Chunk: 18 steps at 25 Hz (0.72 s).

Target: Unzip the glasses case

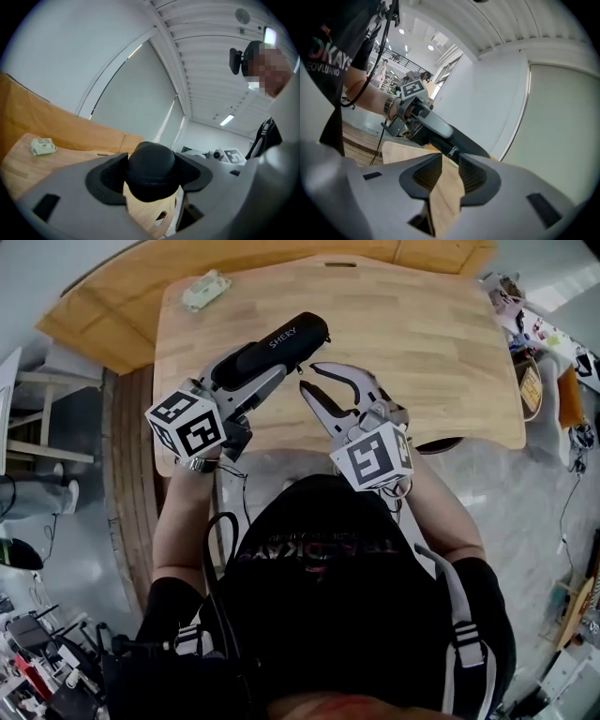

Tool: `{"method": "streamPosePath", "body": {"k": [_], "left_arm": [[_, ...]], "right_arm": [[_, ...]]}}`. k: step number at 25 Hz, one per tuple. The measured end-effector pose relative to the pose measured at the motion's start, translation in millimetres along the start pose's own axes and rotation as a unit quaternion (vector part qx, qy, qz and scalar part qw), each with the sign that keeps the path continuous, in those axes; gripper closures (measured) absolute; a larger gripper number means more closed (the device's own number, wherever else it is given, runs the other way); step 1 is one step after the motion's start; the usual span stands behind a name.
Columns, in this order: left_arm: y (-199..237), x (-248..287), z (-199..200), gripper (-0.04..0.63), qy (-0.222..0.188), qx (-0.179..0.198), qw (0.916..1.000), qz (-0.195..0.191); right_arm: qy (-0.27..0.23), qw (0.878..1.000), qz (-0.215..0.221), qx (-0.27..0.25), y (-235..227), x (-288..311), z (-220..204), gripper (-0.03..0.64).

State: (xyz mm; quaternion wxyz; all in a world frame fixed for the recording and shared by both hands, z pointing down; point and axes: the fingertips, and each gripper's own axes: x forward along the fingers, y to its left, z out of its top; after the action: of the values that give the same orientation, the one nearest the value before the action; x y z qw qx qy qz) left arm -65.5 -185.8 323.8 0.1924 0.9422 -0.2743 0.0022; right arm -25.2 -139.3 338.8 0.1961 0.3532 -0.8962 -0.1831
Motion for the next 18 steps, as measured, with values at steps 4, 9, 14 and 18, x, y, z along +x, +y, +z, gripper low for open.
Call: {"method": "streamPosePath", "body": {"k": [4, 9, 14, 18], "left_arm": [[3, 4, -1, 0.284, 0.000, -0.012, 0.9999, 0.007], [7, 3, -8, 0.284, 0.009, -0.019, 0.9997, 0.013], [12, -4, -13, 0.284, 0.013, -0.026, 0.9994, 0.018], [16, -8, -18, 0.284, 0.024, -0.008, 0.9993, 0.026]], "right_arm": [[0.009, 1.000, -0.017, -0.015, 5, 11, -1, 0.495], [0.019, 0.999, -0.049, -0.008, 0, 18, -3, 0.513], [0.015, 0.998, -0.058, 0.005, 0, 21, -1, 0.577], [0.011, 0.999, -0.050, 0.018, 4, 23, 0, 0.594]]}}
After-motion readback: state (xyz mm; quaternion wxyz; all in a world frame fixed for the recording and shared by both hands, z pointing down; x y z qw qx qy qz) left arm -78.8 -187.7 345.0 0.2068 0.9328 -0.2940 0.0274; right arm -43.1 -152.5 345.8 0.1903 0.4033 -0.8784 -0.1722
